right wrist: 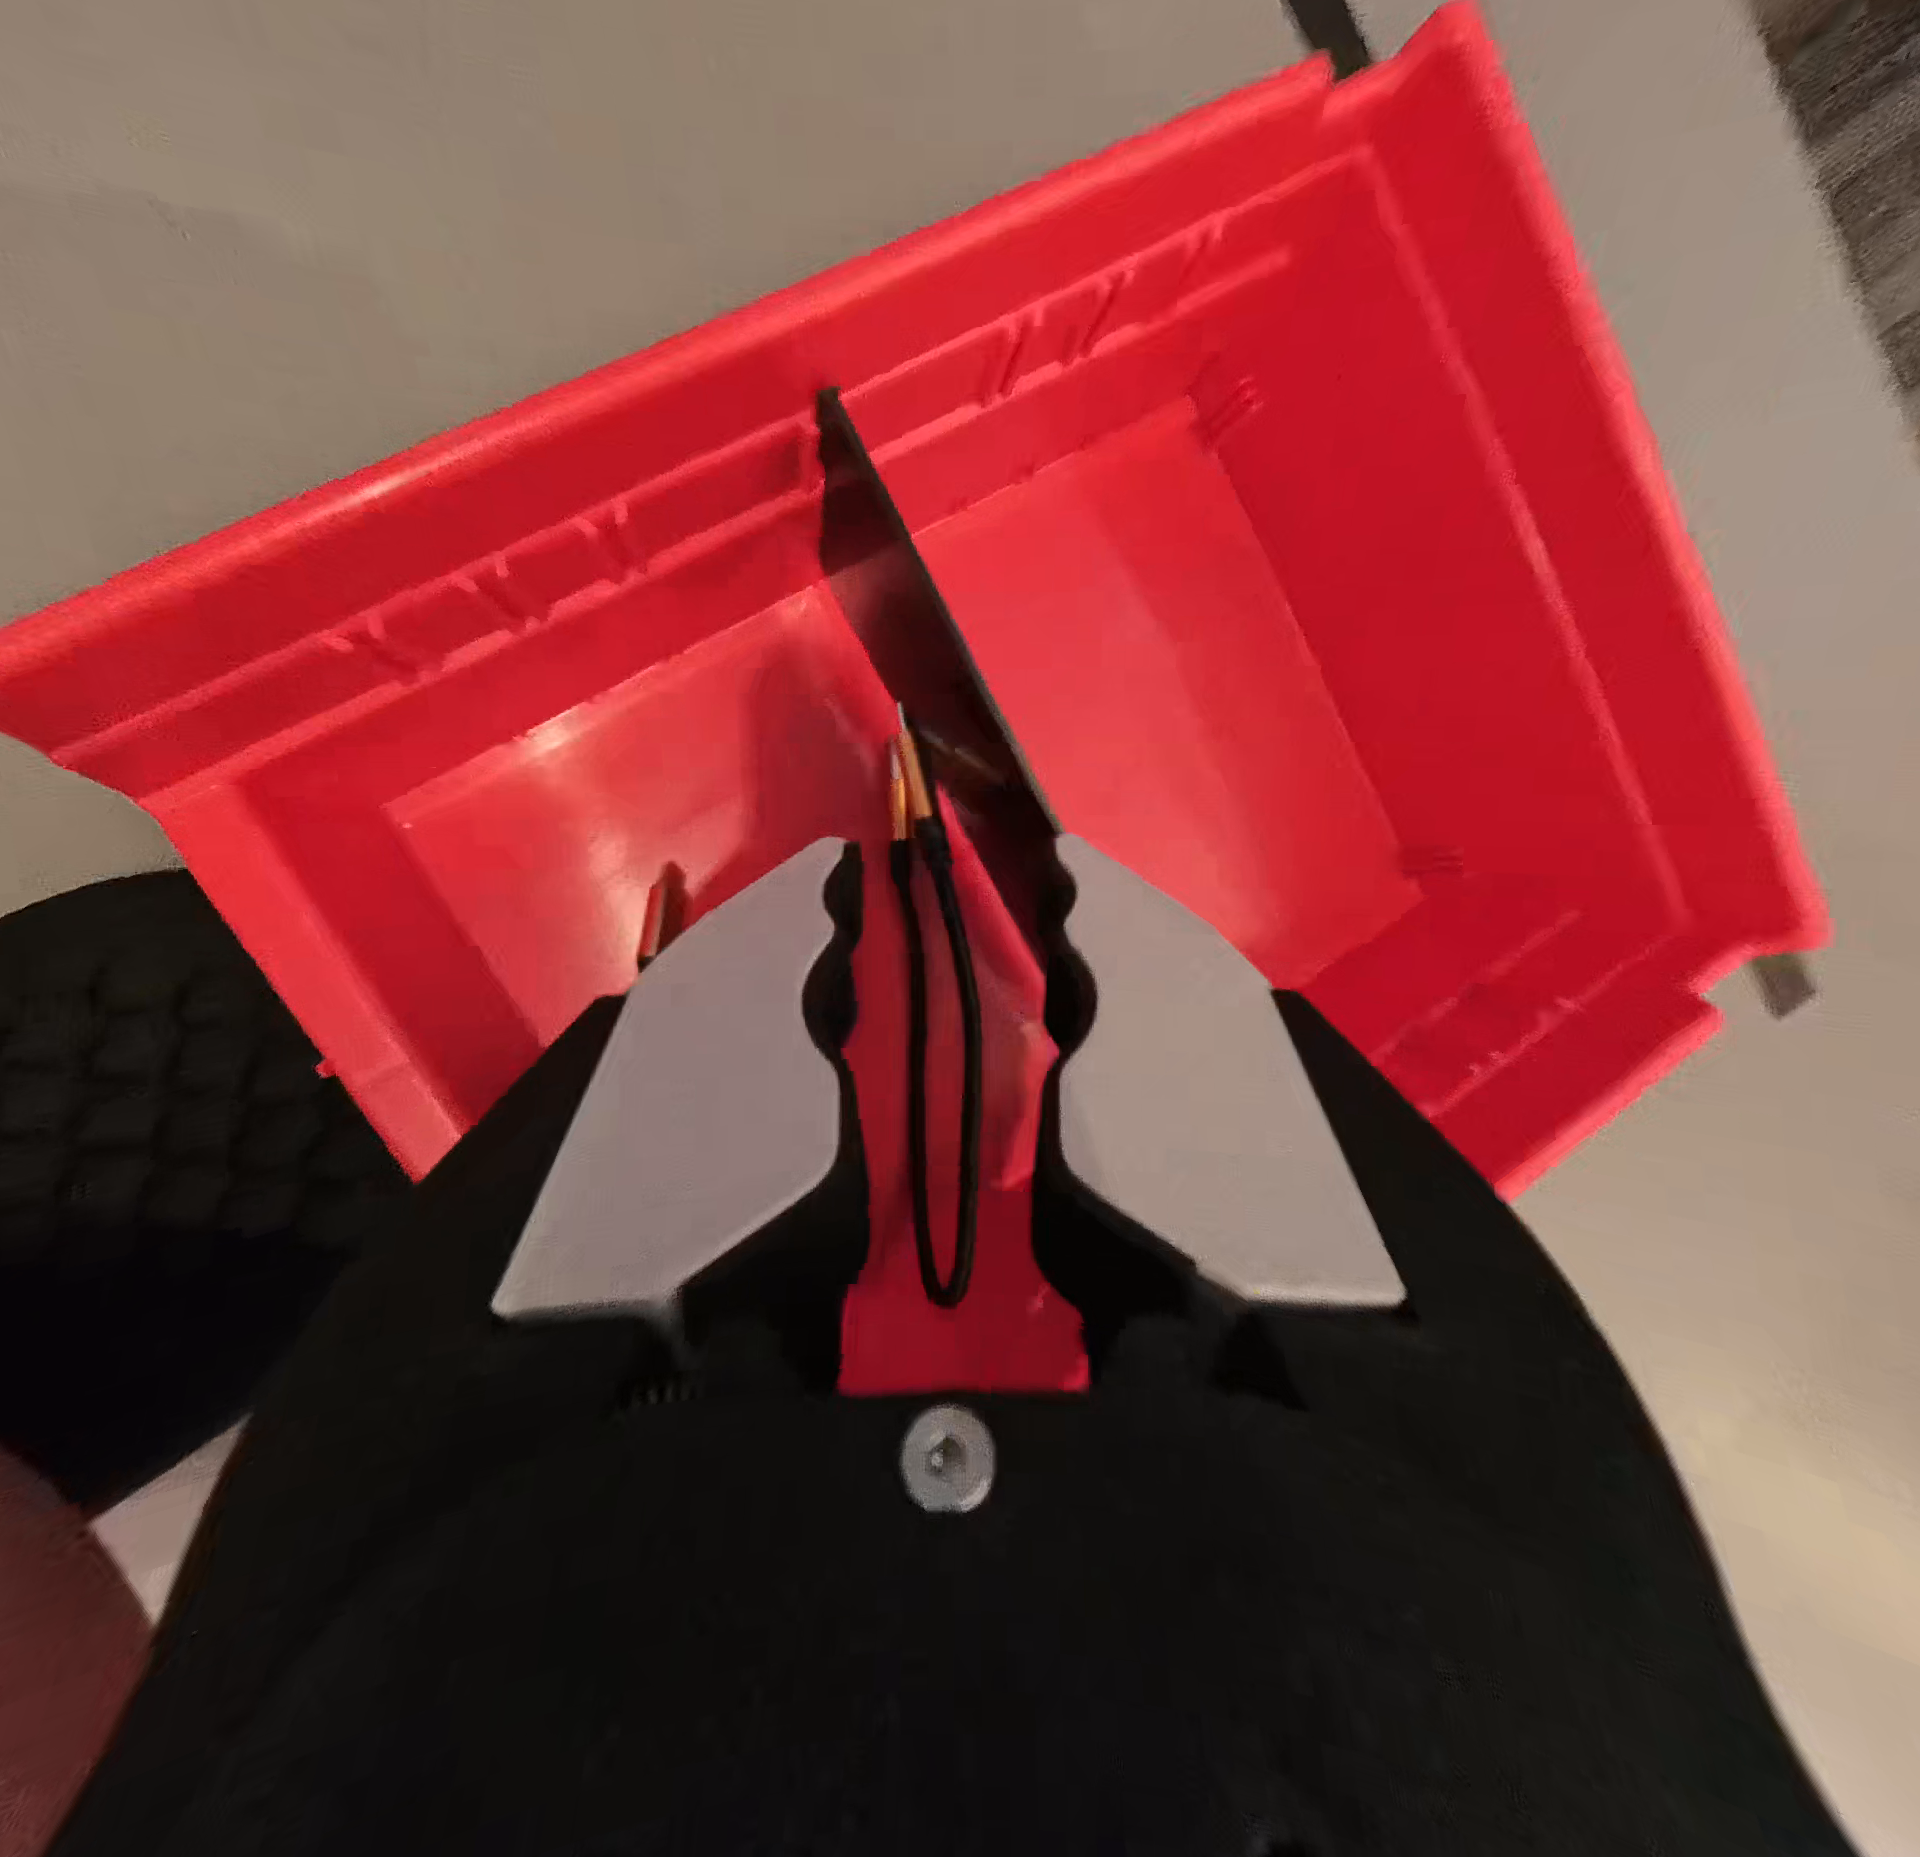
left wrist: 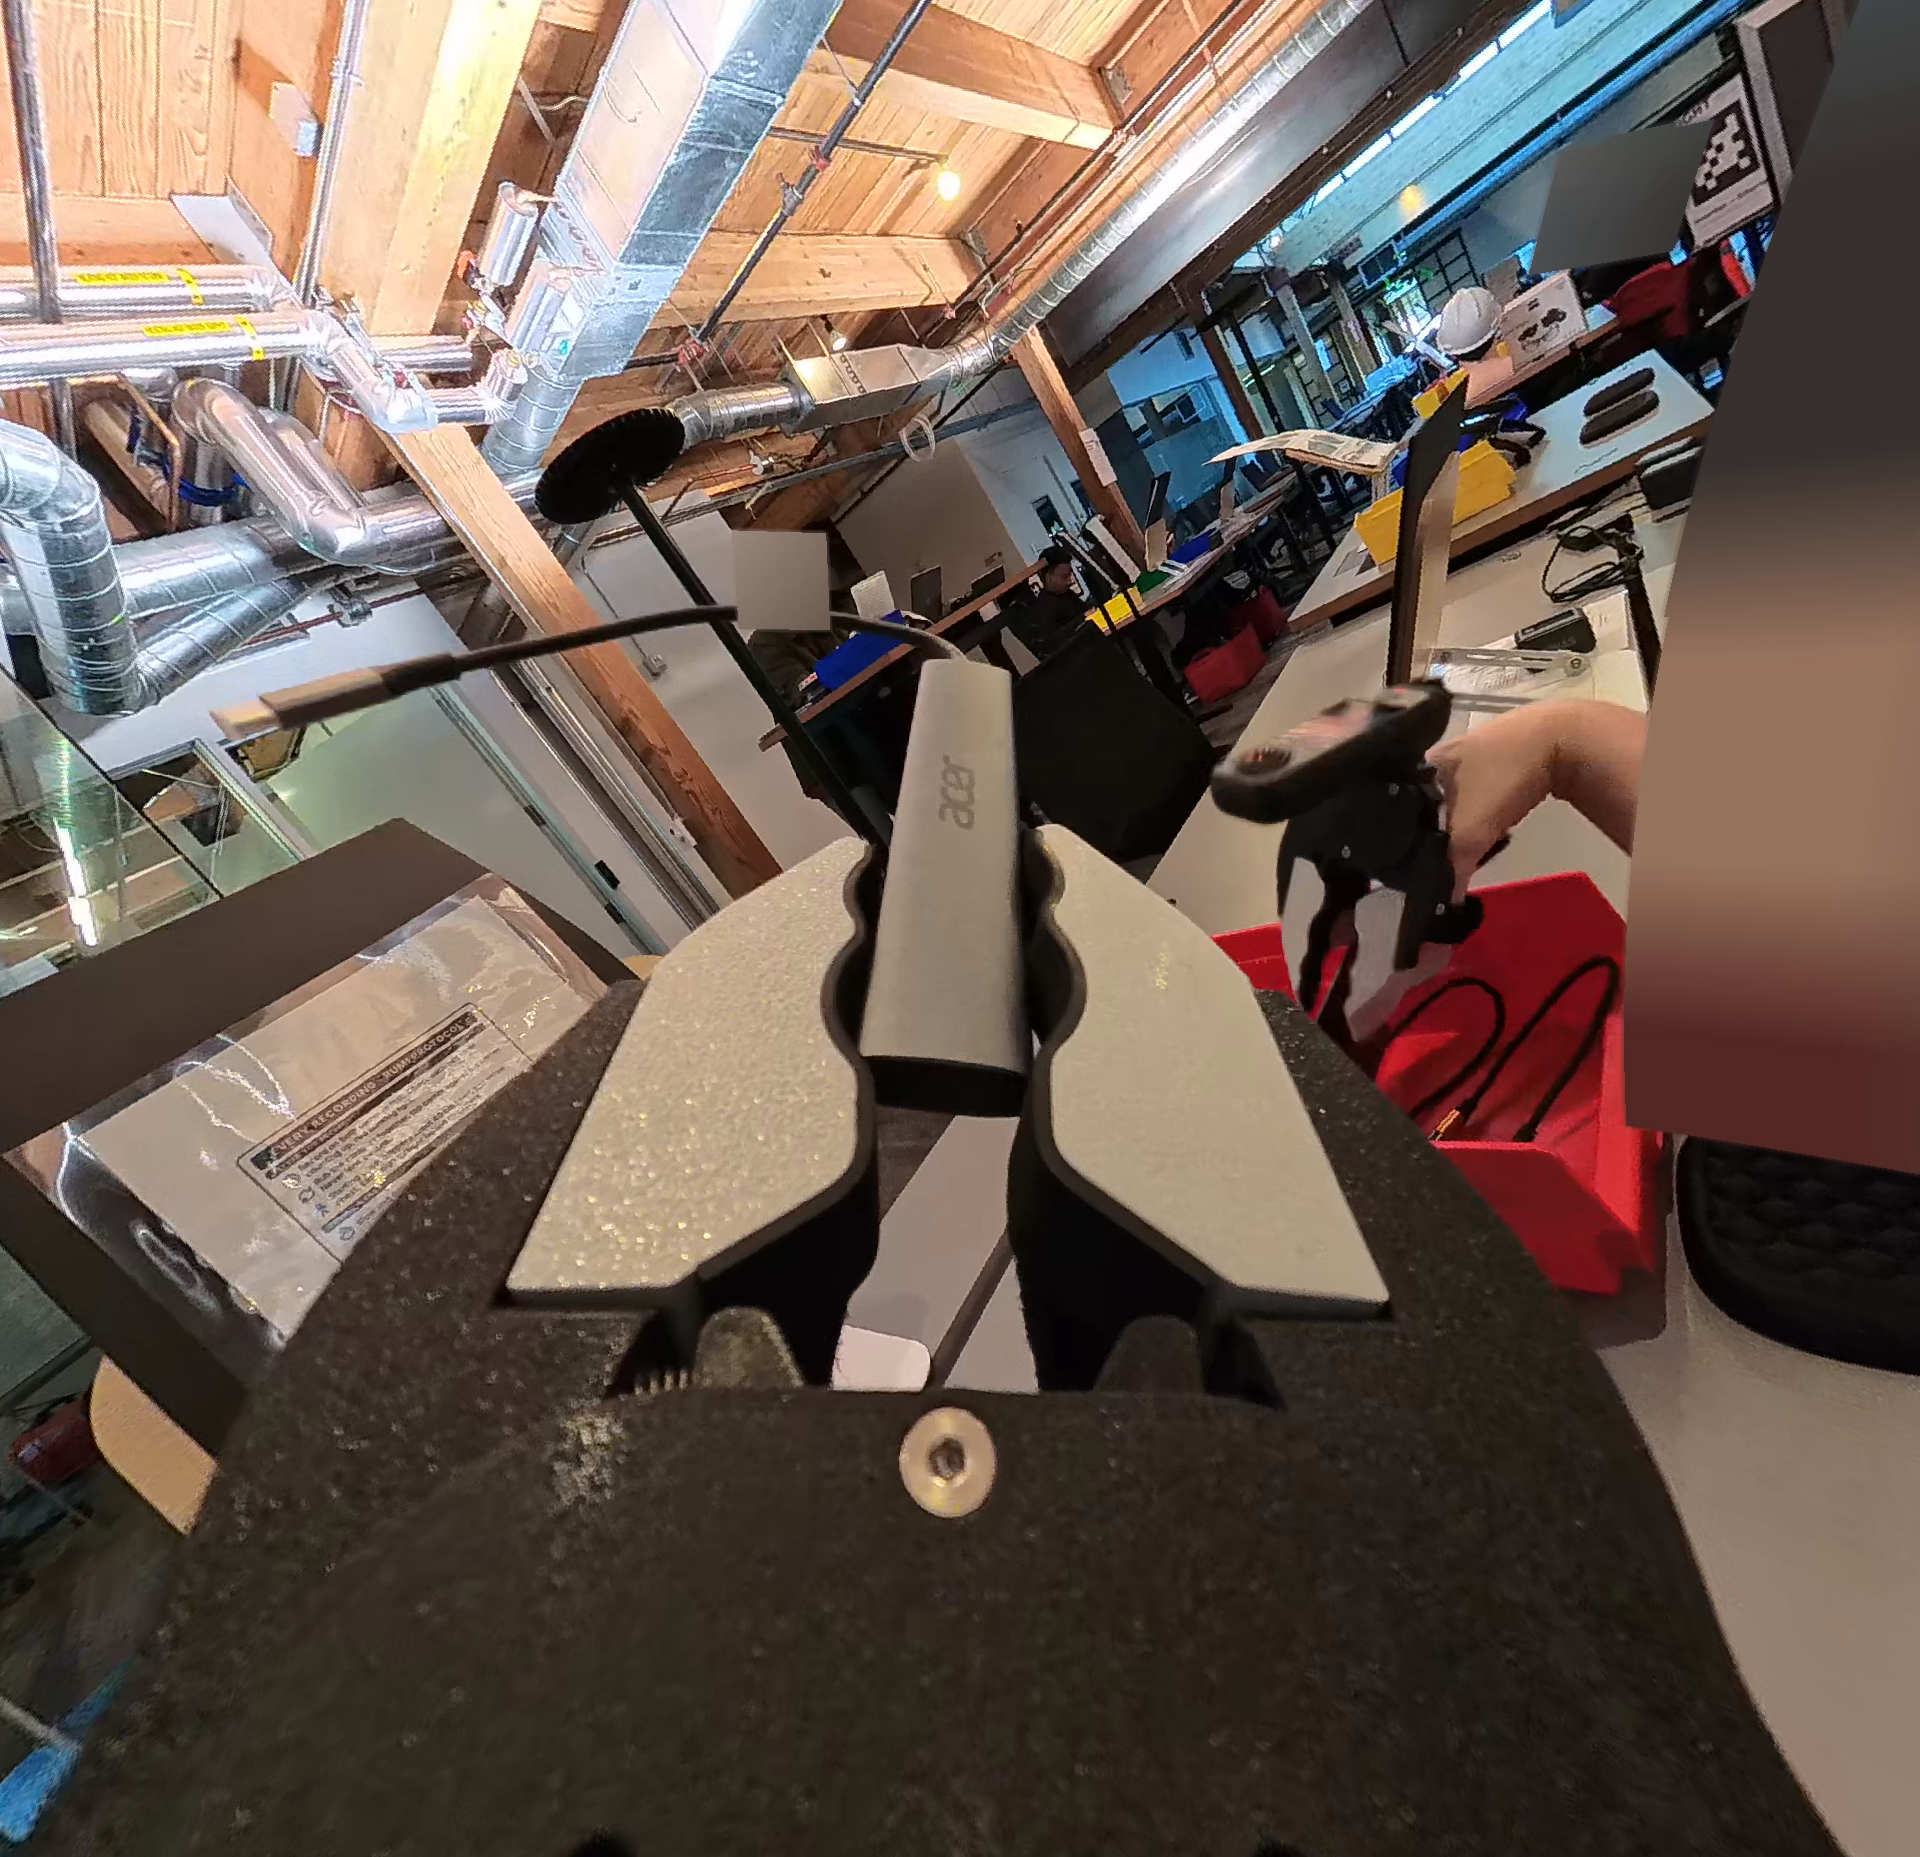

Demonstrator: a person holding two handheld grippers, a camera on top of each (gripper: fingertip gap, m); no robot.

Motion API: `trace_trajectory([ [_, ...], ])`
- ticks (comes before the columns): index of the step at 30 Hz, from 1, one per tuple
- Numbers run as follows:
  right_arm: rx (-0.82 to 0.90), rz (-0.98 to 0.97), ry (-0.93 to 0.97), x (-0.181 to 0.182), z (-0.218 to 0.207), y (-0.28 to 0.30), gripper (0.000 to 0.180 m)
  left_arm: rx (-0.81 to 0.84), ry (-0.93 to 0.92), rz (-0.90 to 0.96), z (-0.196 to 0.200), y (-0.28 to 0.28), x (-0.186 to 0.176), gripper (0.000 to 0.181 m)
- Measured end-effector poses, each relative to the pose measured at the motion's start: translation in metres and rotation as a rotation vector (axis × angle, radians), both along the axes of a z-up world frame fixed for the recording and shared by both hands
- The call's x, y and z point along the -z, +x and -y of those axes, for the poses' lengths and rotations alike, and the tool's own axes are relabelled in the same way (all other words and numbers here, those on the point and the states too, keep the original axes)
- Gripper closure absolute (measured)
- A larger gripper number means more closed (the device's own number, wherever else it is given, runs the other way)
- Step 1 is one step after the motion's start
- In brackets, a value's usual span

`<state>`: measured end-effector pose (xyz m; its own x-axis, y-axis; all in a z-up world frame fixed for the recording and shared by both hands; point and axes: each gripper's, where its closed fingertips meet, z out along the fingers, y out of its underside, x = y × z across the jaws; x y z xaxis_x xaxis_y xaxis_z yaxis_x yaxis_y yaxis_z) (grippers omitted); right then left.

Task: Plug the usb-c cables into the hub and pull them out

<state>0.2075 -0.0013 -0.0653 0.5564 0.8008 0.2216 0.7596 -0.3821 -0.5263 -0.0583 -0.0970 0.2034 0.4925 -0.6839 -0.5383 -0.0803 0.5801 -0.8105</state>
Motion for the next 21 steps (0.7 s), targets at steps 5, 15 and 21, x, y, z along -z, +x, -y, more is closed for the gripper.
trace_trajectory([
  [5,-0.16,-0.138,0.566,-0.119,0.004,-0.048,0.142,0.006,-0.022,-0.016,-0.002,0.002,0.003,0.157],
  [15,-0.582,0.091,1.695,-0.243,0.107,-0.208,0.151,0.022,-0.177,-0.12,-0.019,0.023,0.032,0.156],
  [21,-0.482,0.253,1.741,-0.226,0.069,-0.227,0.155,0.095,-0.247,-0.172,-0.013,0.036,0.045,0.157],
])
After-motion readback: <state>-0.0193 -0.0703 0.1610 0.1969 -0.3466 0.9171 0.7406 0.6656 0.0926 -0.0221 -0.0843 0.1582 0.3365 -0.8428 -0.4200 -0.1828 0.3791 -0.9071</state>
